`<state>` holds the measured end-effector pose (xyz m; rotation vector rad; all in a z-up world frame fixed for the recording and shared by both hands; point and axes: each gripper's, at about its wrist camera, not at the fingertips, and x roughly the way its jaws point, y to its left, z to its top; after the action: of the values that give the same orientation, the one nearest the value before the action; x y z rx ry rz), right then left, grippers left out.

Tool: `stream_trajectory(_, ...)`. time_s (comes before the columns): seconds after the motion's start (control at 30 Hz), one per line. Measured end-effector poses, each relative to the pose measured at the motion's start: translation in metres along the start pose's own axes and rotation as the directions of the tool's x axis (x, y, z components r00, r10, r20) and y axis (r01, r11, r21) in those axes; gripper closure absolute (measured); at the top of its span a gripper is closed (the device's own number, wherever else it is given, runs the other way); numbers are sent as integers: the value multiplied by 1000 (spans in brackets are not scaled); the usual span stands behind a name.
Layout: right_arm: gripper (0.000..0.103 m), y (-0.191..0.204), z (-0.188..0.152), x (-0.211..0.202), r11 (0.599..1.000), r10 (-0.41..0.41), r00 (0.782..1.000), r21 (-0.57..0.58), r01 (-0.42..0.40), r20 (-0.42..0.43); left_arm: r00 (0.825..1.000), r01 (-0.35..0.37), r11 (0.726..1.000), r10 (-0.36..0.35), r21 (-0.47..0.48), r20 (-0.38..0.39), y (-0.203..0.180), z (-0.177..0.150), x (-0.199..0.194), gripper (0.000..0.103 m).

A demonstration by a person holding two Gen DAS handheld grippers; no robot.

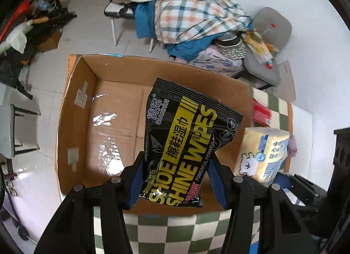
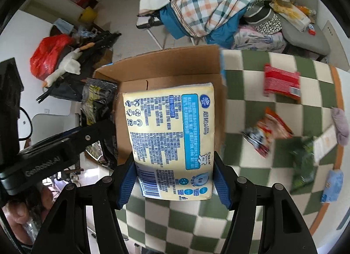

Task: Organize soft objects
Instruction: 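Carry both packs into the cardboard box and open both tools, then grasp the green wipes pack with left tool while right grasps light blue pack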

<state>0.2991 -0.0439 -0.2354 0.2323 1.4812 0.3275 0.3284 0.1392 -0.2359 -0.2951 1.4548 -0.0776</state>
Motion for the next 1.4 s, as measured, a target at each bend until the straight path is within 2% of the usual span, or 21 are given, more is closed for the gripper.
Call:
stream_trajectory(0.1,38,14,24,36,999,-35,999,8,35,-19,999,9,1000,-10,-27,-50,23,23,26,51)
stream_trajectory(0.23,38,18,48,81,997,-70,996,25,71,-55,994,25,998,-30,-50,-109,40,38,51,51)
stream_trajectory(0.43,38,19,66,121,993,-109,990,39,113,-84,984,54,998,-60,-38,-165,44,46,80,49)
stream_trajectory(0.57,37,17,77,141,992,-120,989,35,124,-89,979,4,1000,-7,-13,-204,43,50,98,48)
stream_trajectory(0.67,35,15,81,153,992,-116,986,39,121,-116,974,-6,1000,3,-15,-225,46,49,106,48)
stream_trajectory(0.73,21,15,81,155,992,-116,987,46,121,-114,975,-7,1000,3,-14,-220,48,46,105,45)
stream_trajectory(0.77,18,14,80,154,992,-113,987,48,119,-111,976,-10,1000,6,-15,-217,49,44,103,37)
stream_trajectory(0.9,18,13,73,149,989,-133,985,50,140,-110,984,-17,1000,16,-4,-176,53,34,89,23)
stream_trajectory(0.97,17,14,70,143,988,-142,984,51,148,-104,988,-30,1000,29,-2,-152,56,28,80,11)
stream_trajectory(1.03,11,16,65,137,986,-158,982,42,163,-99,991,-43,999,43,4,-128,59,21,71,5)
stream_trajectory(1.13,0,22,56,125,981,-193,977,13,195,-86,993,-82,996,83,22,-78,61,10,54,3)
stream_trajectory(1.3,0,25,37,111,978,-208,975,-9,208,-75,991,-136,990,137,34,-5,63,-9,32,3)
stream_trajectory(1.4,0,32,23,100,969,-248,968,-34,246,-43,986,-161,986,160,41,37,62,-21,19,3)
